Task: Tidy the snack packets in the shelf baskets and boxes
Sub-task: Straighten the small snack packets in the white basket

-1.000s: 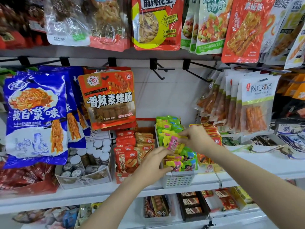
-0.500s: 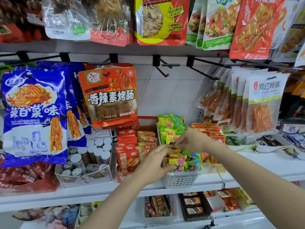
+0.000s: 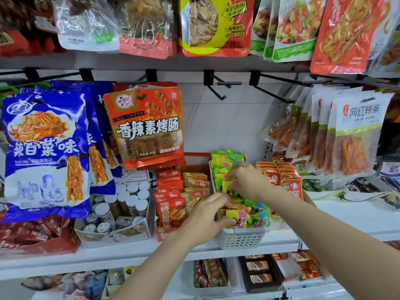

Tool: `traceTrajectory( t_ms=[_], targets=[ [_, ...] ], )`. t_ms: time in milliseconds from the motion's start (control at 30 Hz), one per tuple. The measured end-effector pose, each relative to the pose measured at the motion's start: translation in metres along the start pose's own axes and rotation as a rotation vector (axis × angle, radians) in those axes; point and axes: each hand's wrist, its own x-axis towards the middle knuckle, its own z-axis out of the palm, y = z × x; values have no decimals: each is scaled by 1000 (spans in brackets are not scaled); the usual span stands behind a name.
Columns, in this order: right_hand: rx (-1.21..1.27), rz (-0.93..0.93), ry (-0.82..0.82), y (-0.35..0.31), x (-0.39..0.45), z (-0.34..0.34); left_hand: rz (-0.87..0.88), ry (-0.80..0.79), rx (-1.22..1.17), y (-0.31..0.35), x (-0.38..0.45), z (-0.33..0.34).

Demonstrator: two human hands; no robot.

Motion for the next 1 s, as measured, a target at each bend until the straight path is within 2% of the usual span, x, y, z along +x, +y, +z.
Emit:
traceTrajectory(
  t_ms=[133,233,300,500,567,667,733,833,1000],
  targets=[
    [-16,-99,4,5,-1,-9,-12,-8,-31,0,1,1],
    [164,-144,41,15,-8,-36,-13,-7,-40,0,1,1],
    [189,-158,92,23,-13,-61,-6,-5,-50,0,0,0],
    [332,-161,393,47,-38,-124,-43,-40,-95,9,-1,2],
    [423,-96,450,51,-45,-130,-153,-36,-200,19,4,1],
    [586,43,492,53,-51,-133,-383,32,-604,38,14,-4],
    [712,127,512,53,-56,-135,-469,119,-746,45,21,-9],
    [857,167,497,49,-61,-140,-474,177,-759,56,23,-20],
    [1037,162,467,32,-65,-151,-395,119,-928,71,14,-27]
  ],
)
